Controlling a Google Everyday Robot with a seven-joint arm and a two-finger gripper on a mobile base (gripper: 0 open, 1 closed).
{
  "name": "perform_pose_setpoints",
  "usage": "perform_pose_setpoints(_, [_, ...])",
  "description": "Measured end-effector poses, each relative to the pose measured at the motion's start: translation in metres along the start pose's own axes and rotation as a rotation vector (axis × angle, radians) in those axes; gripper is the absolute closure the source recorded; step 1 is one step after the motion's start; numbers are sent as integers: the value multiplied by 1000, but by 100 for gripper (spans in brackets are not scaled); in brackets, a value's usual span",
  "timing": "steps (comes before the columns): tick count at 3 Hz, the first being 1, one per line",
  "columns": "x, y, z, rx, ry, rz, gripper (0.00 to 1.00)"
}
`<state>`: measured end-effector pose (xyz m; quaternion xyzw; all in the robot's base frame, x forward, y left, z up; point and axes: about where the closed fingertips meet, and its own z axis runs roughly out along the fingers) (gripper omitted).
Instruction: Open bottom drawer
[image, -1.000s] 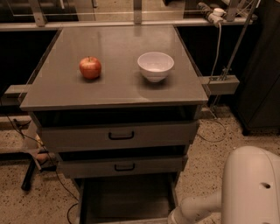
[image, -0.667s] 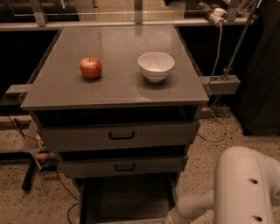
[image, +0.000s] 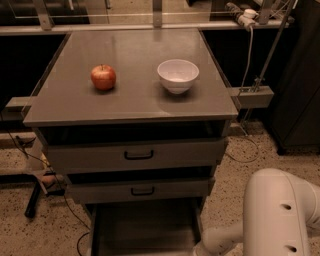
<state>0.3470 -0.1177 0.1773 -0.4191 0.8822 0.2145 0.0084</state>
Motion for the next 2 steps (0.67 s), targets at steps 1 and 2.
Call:
perform_pose_setpoints(1, [18, 10, -2, -17, -5, 36, 0])
perform_pose_setpoints(2, [18, 10, -2, -17, -5, 36, 0])
